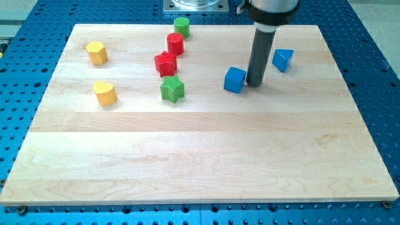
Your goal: Move cube below green star
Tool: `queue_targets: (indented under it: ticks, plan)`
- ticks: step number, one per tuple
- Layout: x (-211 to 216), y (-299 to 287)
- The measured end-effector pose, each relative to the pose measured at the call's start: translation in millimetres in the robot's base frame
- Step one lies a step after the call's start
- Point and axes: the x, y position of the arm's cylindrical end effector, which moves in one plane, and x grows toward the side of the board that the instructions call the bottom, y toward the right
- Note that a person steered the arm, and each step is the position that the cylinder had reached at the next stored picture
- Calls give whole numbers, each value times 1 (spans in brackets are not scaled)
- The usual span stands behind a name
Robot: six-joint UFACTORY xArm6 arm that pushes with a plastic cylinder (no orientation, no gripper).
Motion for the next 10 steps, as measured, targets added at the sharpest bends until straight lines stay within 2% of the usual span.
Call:
queue_targets:
  ticks: [1, 2, 3, 4, 6, 7, 8, 9, 10]
  plan:
    - [7, -40]
    - [71, -89]
    - [75, -88]
    - [109, -56]
    - [106, -77]
    - [106, -111]
    - [128, -154]
    - [146, -156]
    - [150, -197]
